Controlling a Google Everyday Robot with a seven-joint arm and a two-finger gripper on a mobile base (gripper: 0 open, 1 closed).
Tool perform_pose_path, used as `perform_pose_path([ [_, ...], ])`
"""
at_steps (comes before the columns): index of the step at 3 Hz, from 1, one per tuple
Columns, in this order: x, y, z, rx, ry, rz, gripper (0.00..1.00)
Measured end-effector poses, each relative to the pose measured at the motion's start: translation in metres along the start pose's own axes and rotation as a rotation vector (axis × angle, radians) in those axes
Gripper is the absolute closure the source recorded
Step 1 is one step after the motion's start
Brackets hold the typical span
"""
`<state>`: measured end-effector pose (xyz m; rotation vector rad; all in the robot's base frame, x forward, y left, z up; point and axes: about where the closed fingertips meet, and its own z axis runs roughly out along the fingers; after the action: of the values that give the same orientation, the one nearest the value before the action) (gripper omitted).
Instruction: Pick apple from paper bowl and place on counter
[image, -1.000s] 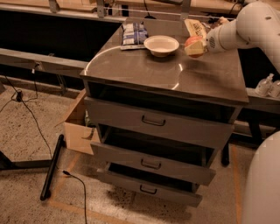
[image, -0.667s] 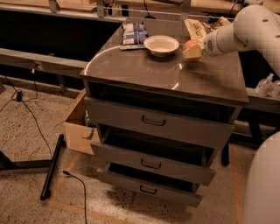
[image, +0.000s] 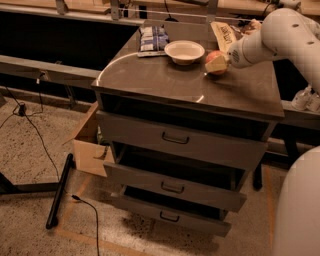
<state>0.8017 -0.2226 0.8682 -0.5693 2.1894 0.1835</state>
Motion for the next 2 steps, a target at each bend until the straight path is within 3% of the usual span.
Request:
perform_pose_path([
  [2,0.0042,0.0026,0.0035,-0.002,0.015,-0.008,0.13],
])
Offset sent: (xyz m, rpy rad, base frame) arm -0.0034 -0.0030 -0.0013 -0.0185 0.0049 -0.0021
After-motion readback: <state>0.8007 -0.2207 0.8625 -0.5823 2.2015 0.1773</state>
